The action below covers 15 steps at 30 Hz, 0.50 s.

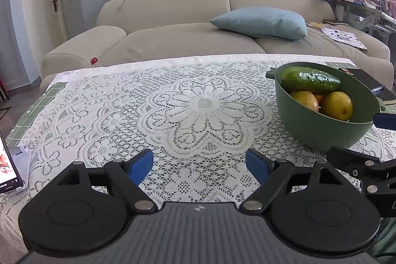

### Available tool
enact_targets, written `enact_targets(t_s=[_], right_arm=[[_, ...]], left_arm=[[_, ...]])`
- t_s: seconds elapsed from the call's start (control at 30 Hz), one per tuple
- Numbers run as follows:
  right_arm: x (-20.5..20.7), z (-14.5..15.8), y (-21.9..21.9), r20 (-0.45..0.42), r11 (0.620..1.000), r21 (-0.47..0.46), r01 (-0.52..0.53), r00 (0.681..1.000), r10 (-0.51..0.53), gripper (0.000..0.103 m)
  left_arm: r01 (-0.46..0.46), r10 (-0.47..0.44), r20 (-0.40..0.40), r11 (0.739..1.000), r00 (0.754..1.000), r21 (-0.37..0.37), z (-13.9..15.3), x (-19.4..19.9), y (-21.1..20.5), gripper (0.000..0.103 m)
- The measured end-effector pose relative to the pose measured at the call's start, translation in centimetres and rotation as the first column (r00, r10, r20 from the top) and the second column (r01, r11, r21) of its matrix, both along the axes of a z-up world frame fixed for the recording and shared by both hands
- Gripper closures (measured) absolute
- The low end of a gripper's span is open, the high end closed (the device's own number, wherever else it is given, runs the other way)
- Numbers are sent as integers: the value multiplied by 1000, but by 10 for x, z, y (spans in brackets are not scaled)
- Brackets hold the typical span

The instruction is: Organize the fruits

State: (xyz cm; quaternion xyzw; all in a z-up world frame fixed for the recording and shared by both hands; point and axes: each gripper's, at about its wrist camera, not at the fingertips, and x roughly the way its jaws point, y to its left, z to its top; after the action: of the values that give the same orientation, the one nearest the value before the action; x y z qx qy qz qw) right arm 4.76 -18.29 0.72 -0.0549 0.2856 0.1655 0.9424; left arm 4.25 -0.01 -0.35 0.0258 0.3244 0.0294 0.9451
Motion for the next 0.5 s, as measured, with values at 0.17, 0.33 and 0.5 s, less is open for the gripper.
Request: enact_targets(t_s=[0.17, 0.33, 0.5], right_arm=[[0, 0, 0, -1, 1000, 6, 1, 1000, -1, 4], [1, 0, 0, -5, 1000, 4, -6, 1000, 6, 4], [2, 0, 0, -6, 1000, 4, -6, 1000, 6, 4]], left_arm=[[-8, 8, 1, 1000, 1000, 3, 1, 0, 2, 4], [-13, 13, -2, 1000, 1000, 5, 1, 0, 3, 4], [-13, 13, -2, 1000, 1000, 6, 1, 0, 3, 4]])
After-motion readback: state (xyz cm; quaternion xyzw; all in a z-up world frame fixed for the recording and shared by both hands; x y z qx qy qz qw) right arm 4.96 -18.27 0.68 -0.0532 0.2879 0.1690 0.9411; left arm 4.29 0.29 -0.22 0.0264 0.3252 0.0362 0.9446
